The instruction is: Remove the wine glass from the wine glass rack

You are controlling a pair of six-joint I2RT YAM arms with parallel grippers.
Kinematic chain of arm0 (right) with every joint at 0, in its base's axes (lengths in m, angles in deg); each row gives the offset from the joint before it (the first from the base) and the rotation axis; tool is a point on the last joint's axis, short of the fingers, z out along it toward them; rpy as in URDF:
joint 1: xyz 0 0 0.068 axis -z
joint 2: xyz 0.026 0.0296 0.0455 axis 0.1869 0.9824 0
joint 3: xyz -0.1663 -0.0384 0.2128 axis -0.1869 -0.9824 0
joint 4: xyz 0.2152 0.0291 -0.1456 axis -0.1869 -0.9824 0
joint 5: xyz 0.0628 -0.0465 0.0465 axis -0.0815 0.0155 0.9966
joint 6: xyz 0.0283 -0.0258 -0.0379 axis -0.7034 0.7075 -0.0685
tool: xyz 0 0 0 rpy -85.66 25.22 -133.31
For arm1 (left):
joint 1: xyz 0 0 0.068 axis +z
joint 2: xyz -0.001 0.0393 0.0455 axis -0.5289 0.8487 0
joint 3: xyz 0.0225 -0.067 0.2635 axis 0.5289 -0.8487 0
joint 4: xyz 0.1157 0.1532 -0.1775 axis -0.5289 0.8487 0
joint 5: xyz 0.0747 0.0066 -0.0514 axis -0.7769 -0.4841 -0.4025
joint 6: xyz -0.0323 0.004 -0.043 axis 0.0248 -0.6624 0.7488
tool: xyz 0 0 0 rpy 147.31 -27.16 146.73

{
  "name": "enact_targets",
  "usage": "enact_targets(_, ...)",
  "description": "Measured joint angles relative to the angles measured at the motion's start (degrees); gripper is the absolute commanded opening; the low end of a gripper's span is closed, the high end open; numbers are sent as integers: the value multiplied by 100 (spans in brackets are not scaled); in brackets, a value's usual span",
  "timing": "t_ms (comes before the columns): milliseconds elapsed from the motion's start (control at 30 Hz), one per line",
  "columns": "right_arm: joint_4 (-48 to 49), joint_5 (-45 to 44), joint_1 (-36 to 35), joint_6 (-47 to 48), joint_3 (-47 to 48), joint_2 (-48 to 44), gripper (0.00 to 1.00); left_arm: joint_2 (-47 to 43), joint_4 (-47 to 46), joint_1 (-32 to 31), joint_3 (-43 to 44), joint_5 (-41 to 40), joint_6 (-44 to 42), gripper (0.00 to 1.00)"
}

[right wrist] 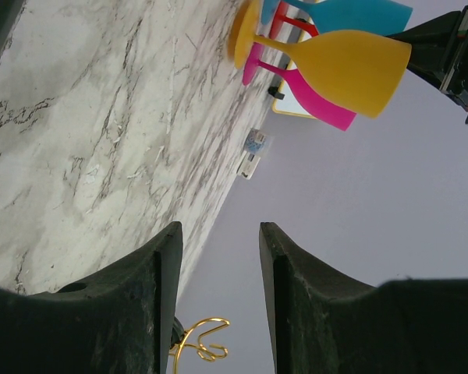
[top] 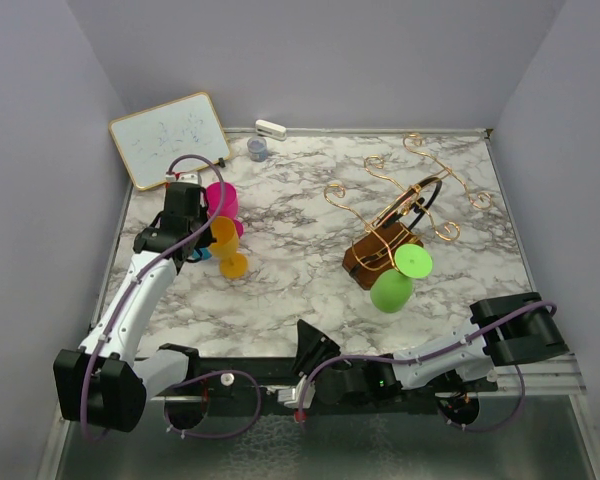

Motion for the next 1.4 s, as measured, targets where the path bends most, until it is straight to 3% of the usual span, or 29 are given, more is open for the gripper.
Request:
enact_targets(233,17,-2,0,0,0,-2,44,24,-13,0,63,4,-17,24)
enact_targets(567,39,-4,0,-39,116,-4,44,-164,190,0,293,92,20,26)
enact_targets(700,15,-9,0,-140,243,-4,44,-570,306,0,415,116,103,26)
enact_targets(900,-76,2,11,-210,922,-4,44,-2485,11,0,245,105,337,24)
enact_targets(1000,61,17,190,-55,1572,52,44,-3663,-243,0,-328,-131,507,23)
enact_targets(1167,116,0,1198,-79,3303,444,44,-5086,-343,0,-1209,-822,728,23)
enact_targets(1300,-774,-50,2120,-984,5066,525,43,-5589,-291,0,-1508,-1182,848,23)
enact_targets(1400,-1923,-133,2610,-2245,6472,463,43,-5611,-323,0,-1513,-1276,887,22)
